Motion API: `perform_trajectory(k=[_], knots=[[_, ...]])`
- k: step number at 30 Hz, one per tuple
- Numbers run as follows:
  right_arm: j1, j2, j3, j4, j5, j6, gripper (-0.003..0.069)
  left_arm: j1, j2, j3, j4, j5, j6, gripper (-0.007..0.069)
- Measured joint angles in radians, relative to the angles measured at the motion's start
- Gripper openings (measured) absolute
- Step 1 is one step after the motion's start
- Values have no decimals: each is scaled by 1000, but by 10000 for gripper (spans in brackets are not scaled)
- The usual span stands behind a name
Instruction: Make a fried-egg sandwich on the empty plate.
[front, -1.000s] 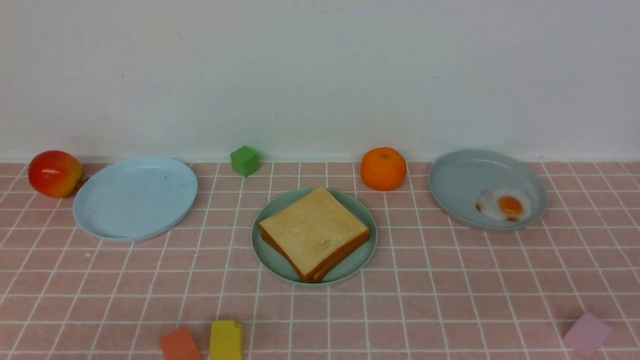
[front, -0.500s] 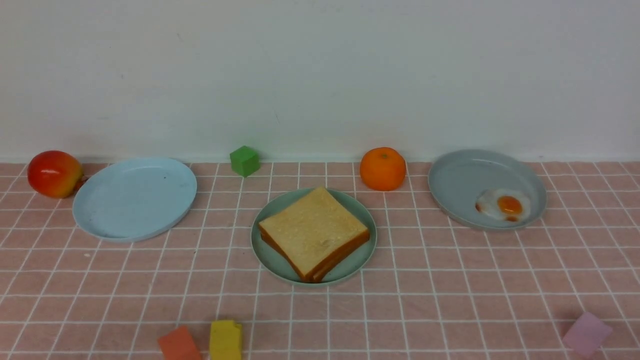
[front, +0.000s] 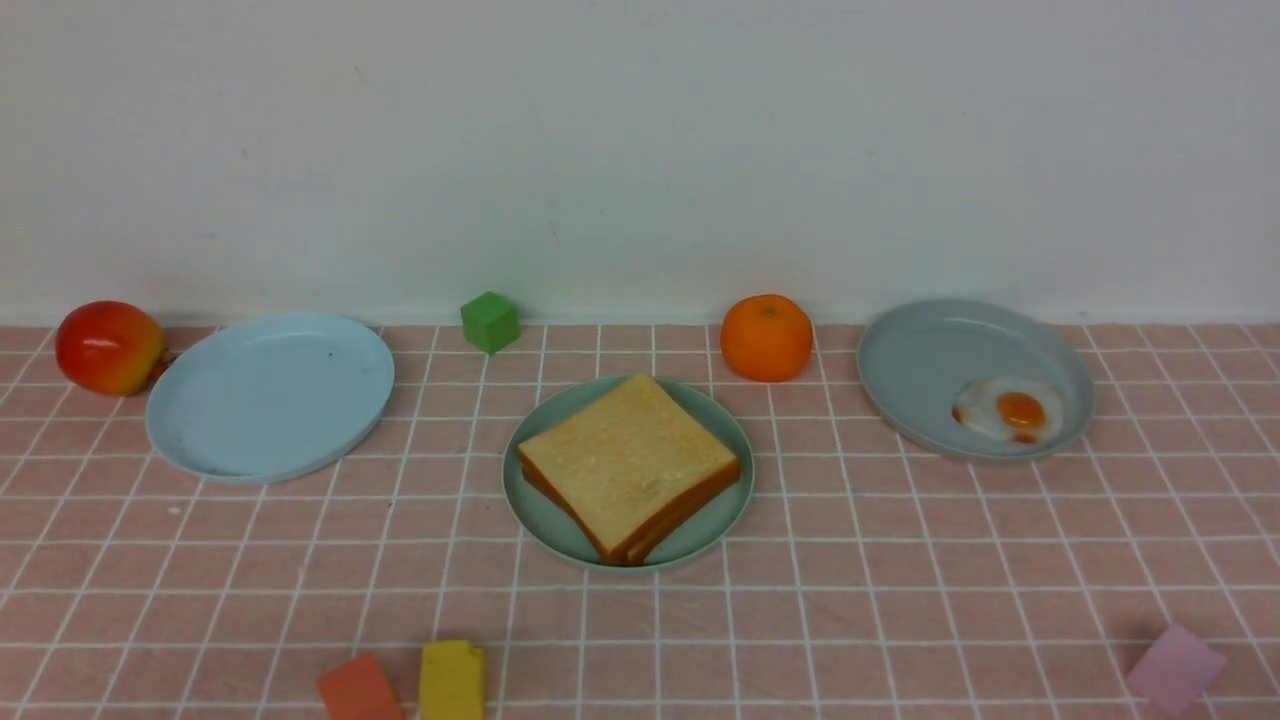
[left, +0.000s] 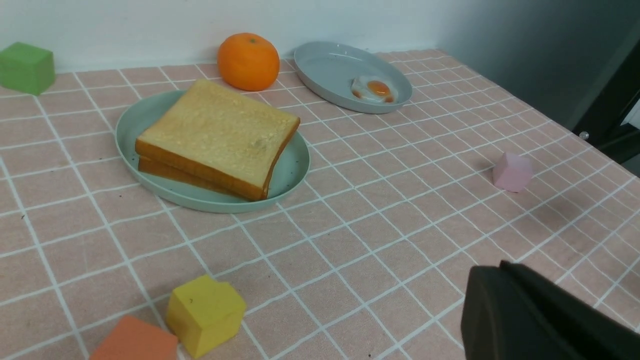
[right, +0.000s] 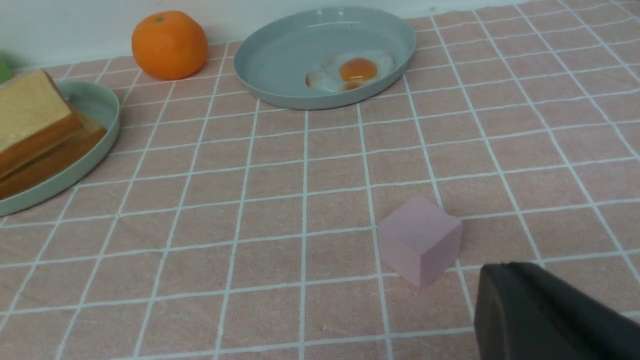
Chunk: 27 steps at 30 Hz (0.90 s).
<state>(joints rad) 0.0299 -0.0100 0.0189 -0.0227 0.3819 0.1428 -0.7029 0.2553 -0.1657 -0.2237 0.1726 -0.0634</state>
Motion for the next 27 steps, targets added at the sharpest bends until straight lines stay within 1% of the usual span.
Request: perform_trajectory(k=[21, 24, 27], knots=[[0, 0, 0, 0, 1, 9, 10, 0, 0, 0, 1, 0, 0, 3], [0, 0, 0, 0, 1, 9, 13, 34, -1, 0, 33, -23, -5, -2], [0, 0, 0, 1, 1, 9, 15, 201, -49, 0, 73, -49, -49, -13]])
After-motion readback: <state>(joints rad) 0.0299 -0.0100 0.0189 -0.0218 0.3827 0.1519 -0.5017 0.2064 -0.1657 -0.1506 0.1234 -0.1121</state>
